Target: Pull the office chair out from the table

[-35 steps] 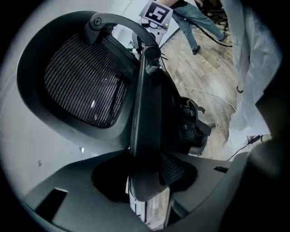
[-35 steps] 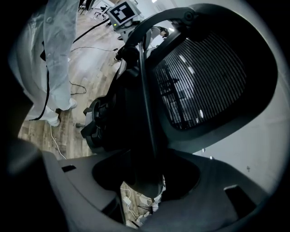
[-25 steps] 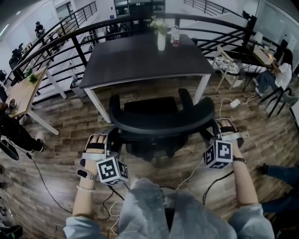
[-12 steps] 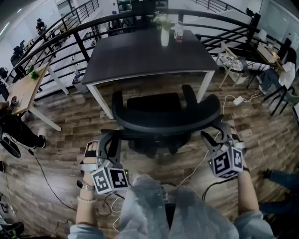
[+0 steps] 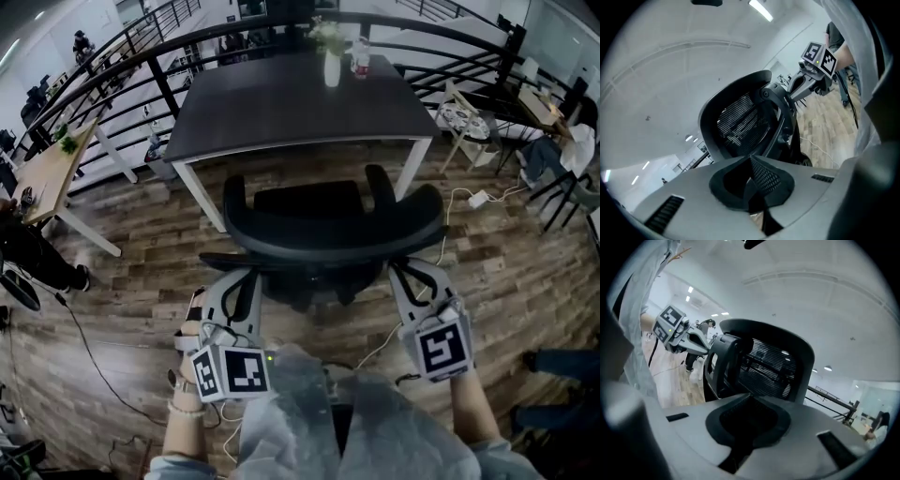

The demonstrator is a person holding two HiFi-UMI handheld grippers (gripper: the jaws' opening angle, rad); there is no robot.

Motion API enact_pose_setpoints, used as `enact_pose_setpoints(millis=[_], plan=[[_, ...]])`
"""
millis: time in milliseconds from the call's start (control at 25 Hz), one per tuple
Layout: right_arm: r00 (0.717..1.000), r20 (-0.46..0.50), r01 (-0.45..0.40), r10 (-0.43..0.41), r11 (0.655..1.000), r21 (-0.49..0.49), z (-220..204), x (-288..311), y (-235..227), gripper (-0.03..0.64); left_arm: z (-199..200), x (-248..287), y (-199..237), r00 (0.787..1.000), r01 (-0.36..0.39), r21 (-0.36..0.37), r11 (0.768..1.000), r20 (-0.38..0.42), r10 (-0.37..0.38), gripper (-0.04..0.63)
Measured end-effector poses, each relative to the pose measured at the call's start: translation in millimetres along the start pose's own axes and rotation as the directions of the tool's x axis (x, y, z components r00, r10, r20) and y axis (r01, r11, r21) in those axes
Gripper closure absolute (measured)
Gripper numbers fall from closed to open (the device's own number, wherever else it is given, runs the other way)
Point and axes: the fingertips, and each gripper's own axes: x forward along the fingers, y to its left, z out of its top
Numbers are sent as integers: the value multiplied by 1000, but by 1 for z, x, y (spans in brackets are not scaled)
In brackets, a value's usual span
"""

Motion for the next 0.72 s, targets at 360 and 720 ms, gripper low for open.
enact_pose_setpoints(millis=[360,720], plan=[[1000,10,-7,5,978,209,-10,4,23,612,10,5,-29,995,104,-146,984,21,-102,583],[998,59,18,-35,964,265,3,0,13,614,18,0,-26,994,93,-212,973,68,-80,583]])
